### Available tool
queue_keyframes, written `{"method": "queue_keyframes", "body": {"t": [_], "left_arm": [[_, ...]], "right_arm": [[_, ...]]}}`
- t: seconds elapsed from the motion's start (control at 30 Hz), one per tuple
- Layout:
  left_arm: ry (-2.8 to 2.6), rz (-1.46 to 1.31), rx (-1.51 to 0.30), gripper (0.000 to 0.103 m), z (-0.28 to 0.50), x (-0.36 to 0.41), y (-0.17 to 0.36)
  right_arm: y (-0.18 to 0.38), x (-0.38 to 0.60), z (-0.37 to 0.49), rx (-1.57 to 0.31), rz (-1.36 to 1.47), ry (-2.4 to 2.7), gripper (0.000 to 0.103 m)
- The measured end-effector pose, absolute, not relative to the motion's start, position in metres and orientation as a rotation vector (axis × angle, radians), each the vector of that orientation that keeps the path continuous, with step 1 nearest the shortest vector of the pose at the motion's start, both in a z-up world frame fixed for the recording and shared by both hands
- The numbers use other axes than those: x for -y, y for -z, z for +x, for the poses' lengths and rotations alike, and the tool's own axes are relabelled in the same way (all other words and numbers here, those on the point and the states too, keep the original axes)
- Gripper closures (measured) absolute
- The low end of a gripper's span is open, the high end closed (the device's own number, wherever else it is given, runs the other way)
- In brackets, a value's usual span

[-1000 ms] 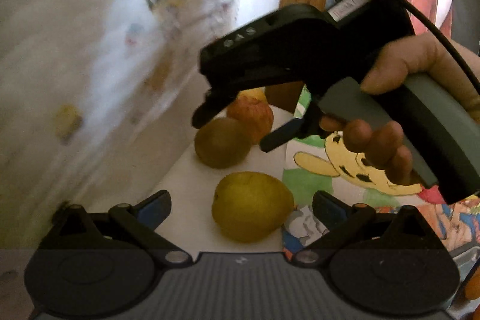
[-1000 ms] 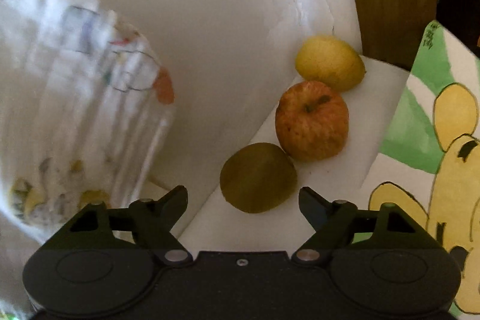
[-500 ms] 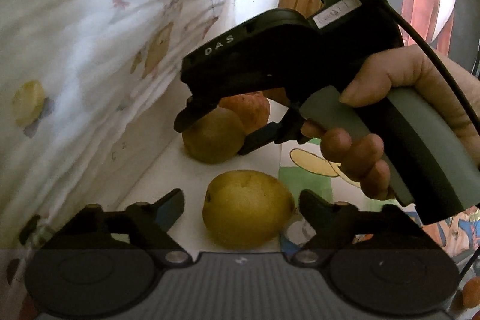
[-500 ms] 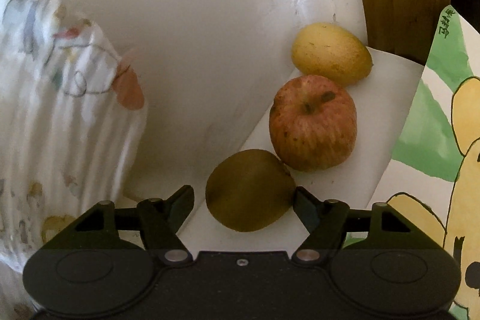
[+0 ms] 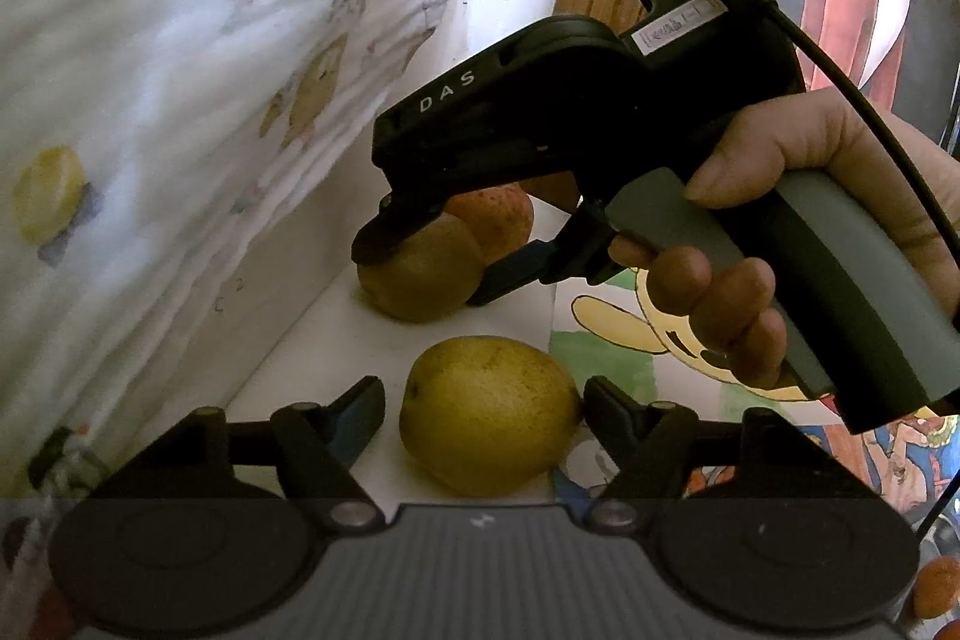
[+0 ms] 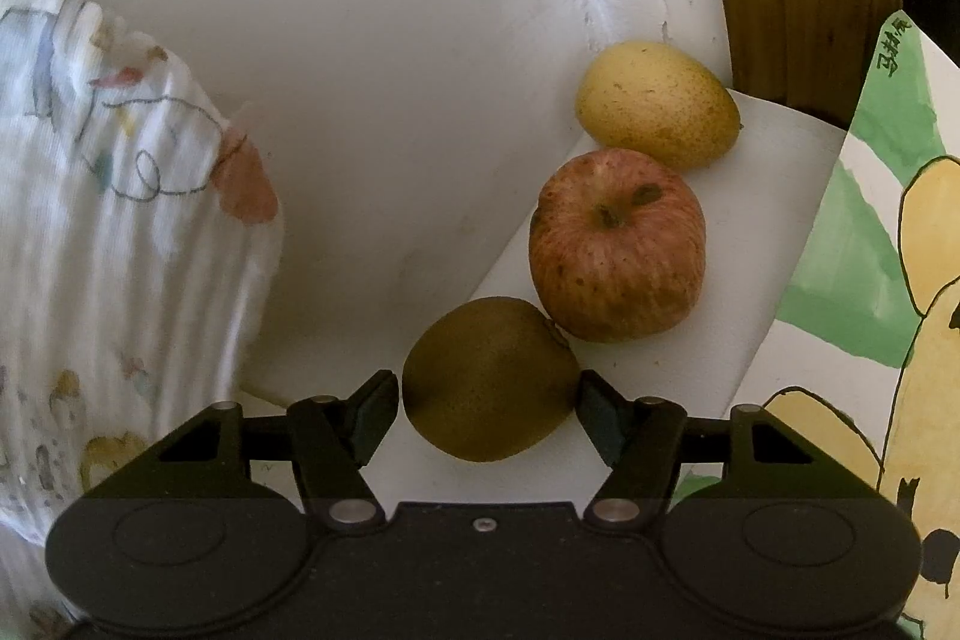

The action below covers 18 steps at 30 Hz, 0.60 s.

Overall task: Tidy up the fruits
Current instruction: 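Close the left tool on the yellow pear while the right tool grasps the brown kiwi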

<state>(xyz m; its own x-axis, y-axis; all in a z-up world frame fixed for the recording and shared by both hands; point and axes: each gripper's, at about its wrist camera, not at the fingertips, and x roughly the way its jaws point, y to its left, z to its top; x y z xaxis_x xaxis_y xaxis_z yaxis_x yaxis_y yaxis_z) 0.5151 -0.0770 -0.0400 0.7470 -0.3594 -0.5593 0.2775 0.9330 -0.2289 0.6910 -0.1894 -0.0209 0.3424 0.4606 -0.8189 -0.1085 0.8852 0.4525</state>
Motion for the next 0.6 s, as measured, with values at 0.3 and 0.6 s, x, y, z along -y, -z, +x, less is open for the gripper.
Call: {"method": "queue_keyframes", "body": {"t": [0.3, 0.6], "left_arm": [[0.365, -0.13, -0.631, 0.037, 0.509, 0.08, 0.035], [0.358, -0.118, -0.636, 0.038, 0.502, 0.079, 0.032]], "right_arm": [[0.024, 0.188, 0.689, -1.163, 0.341, -0.376, 0.038], [0.028, 0.193, 0.68, -1.129, 0.356, -0.39, 0.039]]}}
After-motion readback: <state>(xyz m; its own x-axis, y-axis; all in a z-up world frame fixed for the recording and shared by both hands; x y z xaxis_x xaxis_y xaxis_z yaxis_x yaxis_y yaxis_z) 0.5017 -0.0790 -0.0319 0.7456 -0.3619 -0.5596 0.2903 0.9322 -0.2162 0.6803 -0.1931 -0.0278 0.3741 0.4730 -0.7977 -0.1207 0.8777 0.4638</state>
